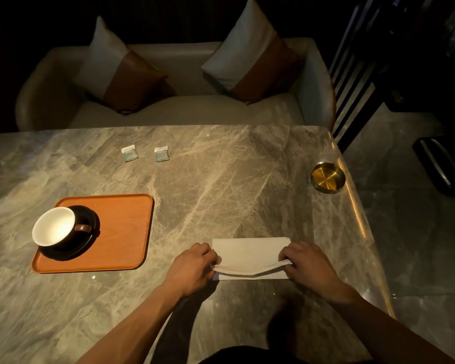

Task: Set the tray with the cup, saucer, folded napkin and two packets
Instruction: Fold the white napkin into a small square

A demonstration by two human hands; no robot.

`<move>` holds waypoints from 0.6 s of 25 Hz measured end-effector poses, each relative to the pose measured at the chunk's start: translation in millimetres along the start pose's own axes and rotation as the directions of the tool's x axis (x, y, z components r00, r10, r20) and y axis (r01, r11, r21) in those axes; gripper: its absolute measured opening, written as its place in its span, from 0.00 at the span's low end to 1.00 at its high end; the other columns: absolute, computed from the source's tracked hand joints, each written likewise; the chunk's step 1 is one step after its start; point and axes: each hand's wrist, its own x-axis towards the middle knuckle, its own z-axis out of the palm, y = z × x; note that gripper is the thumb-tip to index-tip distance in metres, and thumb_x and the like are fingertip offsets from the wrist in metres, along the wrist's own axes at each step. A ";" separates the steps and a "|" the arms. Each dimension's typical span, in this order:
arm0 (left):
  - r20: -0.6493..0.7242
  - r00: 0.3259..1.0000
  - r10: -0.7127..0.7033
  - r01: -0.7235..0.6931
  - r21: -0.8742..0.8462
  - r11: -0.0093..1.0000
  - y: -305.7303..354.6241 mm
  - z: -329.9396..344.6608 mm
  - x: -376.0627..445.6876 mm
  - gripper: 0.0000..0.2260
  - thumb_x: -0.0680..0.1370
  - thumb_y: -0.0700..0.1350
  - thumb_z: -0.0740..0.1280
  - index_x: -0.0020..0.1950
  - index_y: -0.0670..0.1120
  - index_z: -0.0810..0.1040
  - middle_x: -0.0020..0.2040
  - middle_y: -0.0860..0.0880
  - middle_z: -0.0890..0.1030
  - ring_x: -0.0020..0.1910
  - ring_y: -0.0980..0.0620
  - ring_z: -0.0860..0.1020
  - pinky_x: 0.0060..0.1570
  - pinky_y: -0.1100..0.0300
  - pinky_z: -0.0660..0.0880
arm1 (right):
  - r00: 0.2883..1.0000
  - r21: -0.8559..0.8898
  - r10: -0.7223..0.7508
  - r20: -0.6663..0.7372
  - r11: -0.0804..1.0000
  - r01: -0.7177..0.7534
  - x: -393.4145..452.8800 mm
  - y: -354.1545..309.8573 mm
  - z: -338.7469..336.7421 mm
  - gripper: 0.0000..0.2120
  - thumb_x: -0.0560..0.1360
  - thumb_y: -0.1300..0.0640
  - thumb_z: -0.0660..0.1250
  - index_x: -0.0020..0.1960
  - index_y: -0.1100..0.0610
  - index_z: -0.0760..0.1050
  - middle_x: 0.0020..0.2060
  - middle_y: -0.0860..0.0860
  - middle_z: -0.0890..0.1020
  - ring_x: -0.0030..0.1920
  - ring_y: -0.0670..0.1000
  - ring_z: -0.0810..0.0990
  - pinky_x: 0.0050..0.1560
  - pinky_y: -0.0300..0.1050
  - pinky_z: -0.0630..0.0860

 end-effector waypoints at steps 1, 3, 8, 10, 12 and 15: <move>0.010 1.000 0.008 -0.008 0.006 1.000 0.7 3.0 -1.1 0.14 0.78 0.57 0.65 0.60 0.52 0.77 0.56 0.52 0.77 0.55 0.51 0.74 0.41 0.60 0.68 | 1.000 0.000 0.010 0.012 1.000 -0.010 -1.2 0.6 2.7 0.08 0.71 0.56 0.66 0.49 0.47 0.79 0.47 0.44 0.81 0.52 0.49 0.77 0.53 0.45 0.69; 0.025 1.000 0.013 -0.013 0.024 1.000 1.5 7.1 -2.5 0.14 0.78 0.57 0.65 0.60 0.52 0.76 0.56 0.52 0.77 0.55 0.51 0.74 0.43 0.59 0.71 | 0.999 -0.009 0.026 0.036 1.000 -0.026 -3.0 3.2 7.8 0.08 0.72 0.55 0.66 0.50 0.46 0.78 0.49 0.43 0.80 0.54 0.48 0.76 0.54 0.45 0.69; 0.032 0.999 0.015 -0.017 0.060 0.998 5.4 17.6 -8.2 0.12 0.79 0.53 0.64 0.60 0.51 0.76 0.57 0.50 0.77 0.55 0.49 0.74 0.44 0.59 0.69 | 0.997 -0.016 0.045 0.066 0.999 -0.044 -6.5 6.3 19.7 0.08 0.75 0.53 0.64 0.53 0.45 0.77 0.53 0.42 0.79 0.57 0.47 0.75 0.54 0.42 0.64; 0.015 1.000 0.018 -0.019 0.060 0.998 5.8 21.9 -10.6 0.12 0.79 0.52 0.62 0.61 0.52 0.76 0.57 0.50 0.78 0.54 0.49 0.75 0.44 0.58 0.70 | 0.997 -0.028 0.049 0.060 0.998 -0.047 -7.3 9.0 22.0 0.09 0.76 0.52 0.64 0.55 0.45 0.76 0.54 0.42 0.79 0.57 0.47 0.75 0.56 0.42 0.65; -0.010 1.000 0.009 -0.009 0.055 0.998 5.0 24.7 -12.5 0.12 0.79 0.52 0.63 0.61 0.52 0.77 0.56 0.51 0.79 0.54 0.49 0.76 0.44 0.58 0.72 | 0.997 -0.037 0.060 0.057 0.998 -0.058 -9.6 12.1 24.7 0.09 0.76 0.51 0.63 0.55 0.44 0.76 0.55 0.41 0.79 0.58 0.47 0.75 0.56 0.43 0.65; -0.055 0.998 0.012 -0.009 0.055 0.998 5.4 25.9 -15.2 0.11 0.79 0.53 0.65 0.60 0.53 0.79 0.55 0.51 0.80 0.52 0.49 0.77 0.43 0.58 0.74 | 0.997 -0.043 0.070 0.030 0.997 -0.069 -11.9 13.6 28.8 0.08 0.76 0.49 0.63 0.54 0.44 0.76 0.54 0.41 0.79 0.57 0.47 0.75 0.54 0.44 0.65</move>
